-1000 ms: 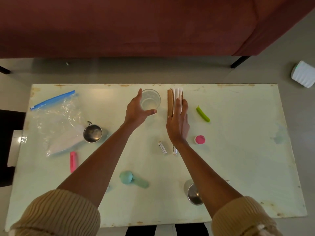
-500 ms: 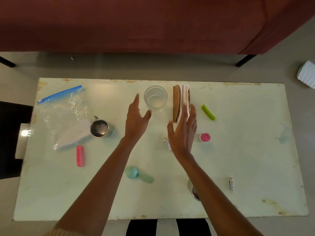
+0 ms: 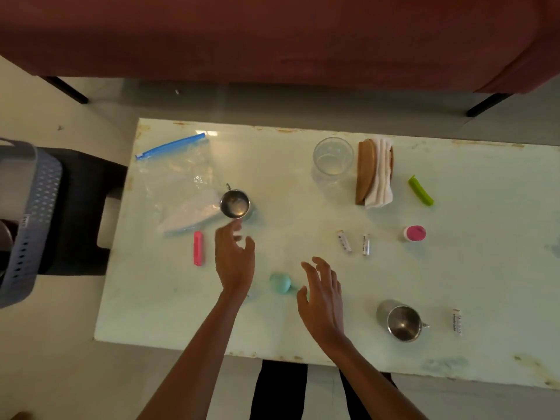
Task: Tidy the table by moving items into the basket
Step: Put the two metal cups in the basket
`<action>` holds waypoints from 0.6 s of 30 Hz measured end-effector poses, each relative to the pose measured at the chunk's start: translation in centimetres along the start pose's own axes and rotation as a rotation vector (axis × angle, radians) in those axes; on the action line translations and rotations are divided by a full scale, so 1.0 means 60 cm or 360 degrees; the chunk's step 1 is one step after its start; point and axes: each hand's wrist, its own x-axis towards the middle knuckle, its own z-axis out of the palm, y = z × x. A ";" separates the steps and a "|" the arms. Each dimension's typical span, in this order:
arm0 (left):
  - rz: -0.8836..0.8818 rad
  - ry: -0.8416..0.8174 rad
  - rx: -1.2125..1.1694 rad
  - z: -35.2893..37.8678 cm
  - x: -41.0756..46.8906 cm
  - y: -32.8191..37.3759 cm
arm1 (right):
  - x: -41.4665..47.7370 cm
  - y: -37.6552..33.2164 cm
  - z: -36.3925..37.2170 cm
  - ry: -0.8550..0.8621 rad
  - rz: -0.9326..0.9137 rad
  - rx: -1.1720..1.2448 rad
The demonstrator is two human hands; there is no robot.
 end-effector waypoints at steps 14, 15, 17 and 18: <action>-0.0134 -0.0160 0.0059 0.003 0.121 -0.006 | -0.007 -0.070 0.015 0.0127 -0.0002 0.0022; -0.0104 -0.0149 0.0055 -0.002 0.120 -0.004 | -0.008 -0.070 0.009 0.0133 -0.0004 0.0011; 0.0001 -0.0153 0.0037 -0.013 0.111 0.002 | -0.011 -0.064 -0.006 0.0144 0.0002 -0.0016; 0.0054 -0.0176 0.0039 -0.018 0.102 0.006 | -0.016 -0.058 -0.014 0.0148 0.0006 -0.0030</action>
